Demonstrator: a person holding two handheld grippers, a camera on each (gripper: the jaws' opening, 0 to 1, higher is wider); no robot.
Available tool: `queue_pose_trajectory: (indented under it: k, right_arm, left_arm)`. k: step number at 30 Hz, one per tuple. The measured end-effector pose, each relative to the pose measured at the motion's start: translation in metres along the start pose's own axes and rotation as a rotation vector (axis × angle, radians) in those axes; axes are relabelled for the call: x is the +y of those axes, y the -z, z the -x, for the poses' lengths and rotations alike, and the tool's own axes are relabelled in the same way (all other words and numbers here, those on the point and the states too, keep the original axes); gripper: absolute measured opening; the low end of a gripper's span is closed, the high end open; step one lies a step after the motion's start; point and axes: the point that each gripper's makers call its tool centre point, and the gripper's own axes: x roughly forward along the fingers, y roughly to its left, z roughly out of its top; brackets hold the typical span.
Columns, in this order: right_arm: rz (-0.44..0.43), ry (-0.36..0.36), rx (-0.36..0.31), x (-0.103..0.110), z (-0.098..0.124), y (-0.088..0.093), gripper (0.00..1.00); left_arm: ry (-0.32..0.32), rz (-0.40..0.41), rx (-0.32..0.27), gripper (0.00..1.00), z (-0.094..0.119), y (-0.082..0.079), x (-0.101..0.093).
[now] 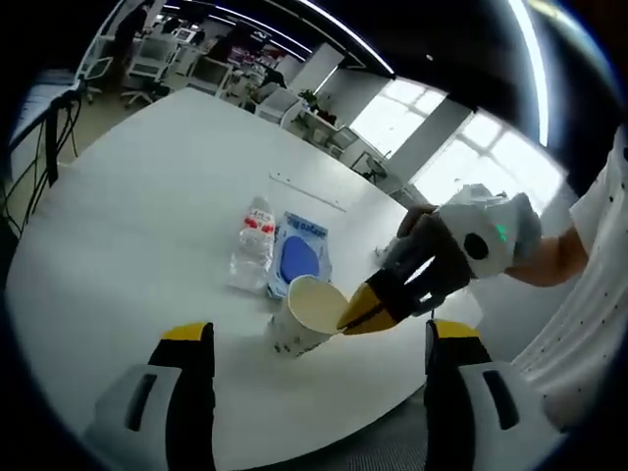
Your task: Arrange the tabletop items into an orderly group along one side of the table until the central work area is clear of visible clutter.
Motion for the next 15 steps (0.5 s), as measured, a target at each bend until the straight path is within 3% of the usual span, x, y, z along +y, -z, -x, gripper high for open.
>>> queue_pose_trajectory:
  k: [2, 5, 7, 15]
  right_arm:
    - [0.051, 0.008, 0.019, 0.002, -0.003, 0.001, 0.00]
    - [0.059, -0.005, 0.016, 0.007, -0.007, -0.001, 0.00]
    - [0.131, 0.024, 0.057, 0.003, -0.010, 0.003, 0.00]
    - [0.171, 0.007, 0.084, 0.003, -0.020, 0.008, 0.00]
  left_arm:
    - [-0.005, 0.001, 0.000, 0.91, 0.000, 0.000, 0.002]
    - [-0.005, 0.006, -0.005, 0.91, 0.001, -0.001, 0.004]
    - [-0.010, 0.004, 0.000, 0.91, 0.001, 0.000, 0.006]
    - [-0.016, 0.014, -0.002, 0.91, 0.001, 0.001, 0.009]
